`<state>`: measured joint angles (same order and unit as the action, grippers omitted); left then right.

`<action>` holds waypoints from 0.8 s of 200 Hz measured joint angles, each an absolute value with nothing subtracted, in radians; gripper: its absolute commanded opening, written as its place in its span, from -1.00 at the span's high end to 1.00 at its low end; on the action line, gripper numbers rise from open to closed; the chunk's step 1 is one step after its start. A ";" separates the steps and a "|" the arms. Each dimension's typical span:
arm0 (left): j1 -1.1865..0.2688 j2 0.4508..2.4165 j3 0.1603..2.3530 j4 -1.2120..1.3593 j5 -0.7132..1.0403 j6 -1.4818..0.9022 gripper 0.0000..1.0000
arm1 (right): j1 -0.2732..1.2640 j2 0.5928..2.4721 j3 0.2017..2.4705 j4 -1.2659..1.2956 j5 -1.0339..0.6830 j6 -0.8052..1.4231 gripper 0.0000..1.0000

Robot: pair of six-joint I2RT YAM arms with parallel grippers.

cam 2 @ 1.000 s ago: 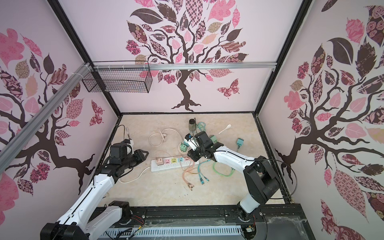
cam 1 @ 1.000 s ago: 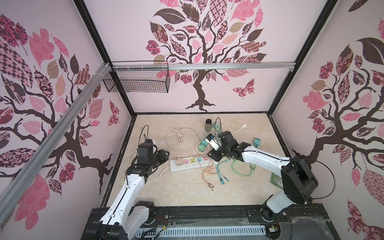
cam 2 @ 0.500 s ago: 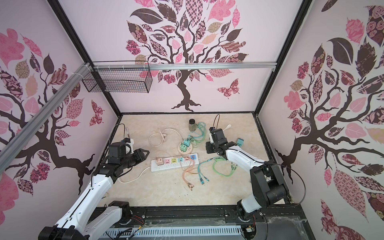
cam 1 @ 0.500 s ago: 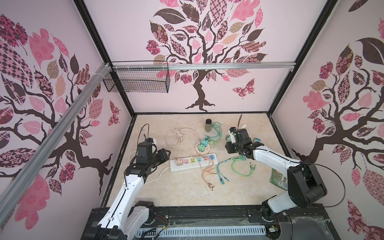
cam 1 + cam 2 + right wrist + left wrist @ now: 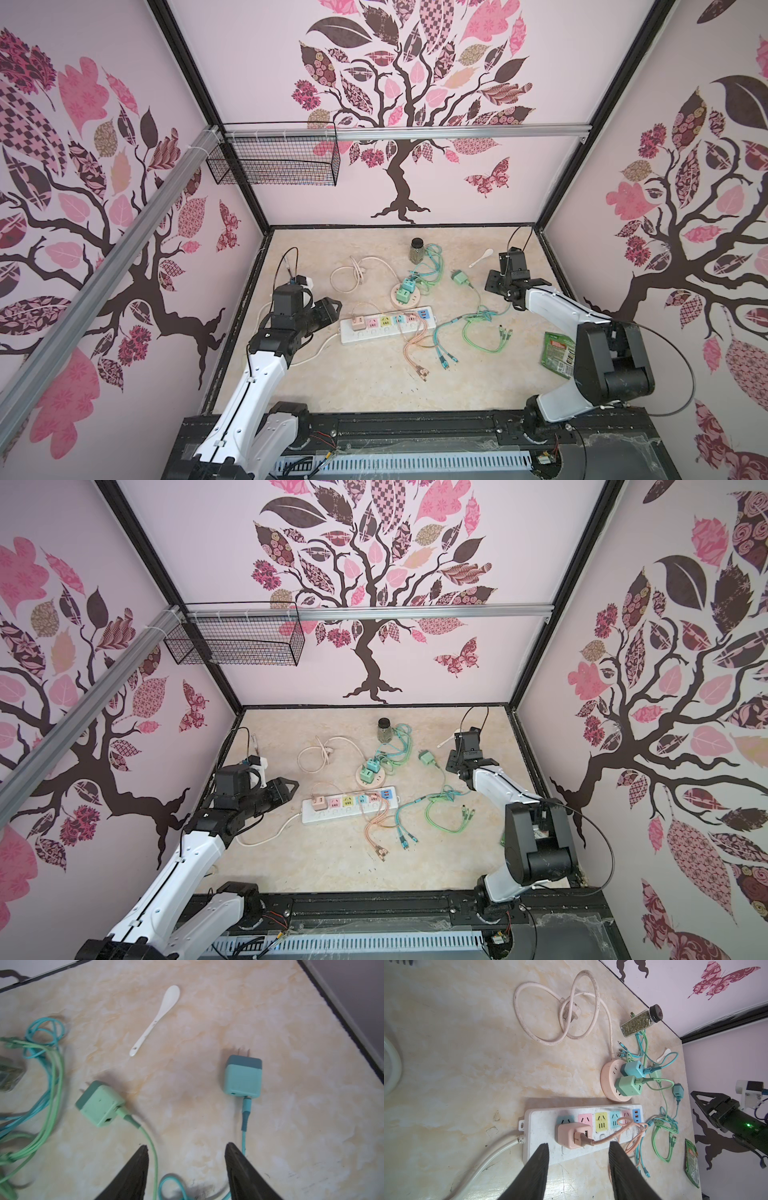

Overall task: Insert the plug
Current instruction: 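Move the right gripper to the loose teal charger cube and close on it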

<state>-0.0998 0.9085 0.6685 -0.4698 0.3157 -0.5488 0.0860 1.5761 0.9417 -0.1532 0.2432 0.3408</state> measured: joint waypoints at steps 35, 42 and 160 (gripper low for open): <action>-0.100 0.902 0.669 -0.479 0.321 -0.543 -0.17 | 0.023 1.707 1.007 -0.159 0.307 0.344 -0.35; -0.100 0.899 0.670 -0.482 0.321 -0.541 -0.18 | 0.021 1.726 1.023 -0.162 0.322 0.344 -0.37; -0.099 0.880 0.692 -0.504 0.314 -0.518 -0.22 | -0.075 1.892 1.127 -0.183 0.287 0.343 -0.28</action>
<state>-0.0994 0.8799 0.6922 -0.5041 0.3141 -0.5182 -0.0746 1.8923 1.1267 -0.1829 0.2871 0.3428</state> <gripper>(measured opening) 0.609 0.659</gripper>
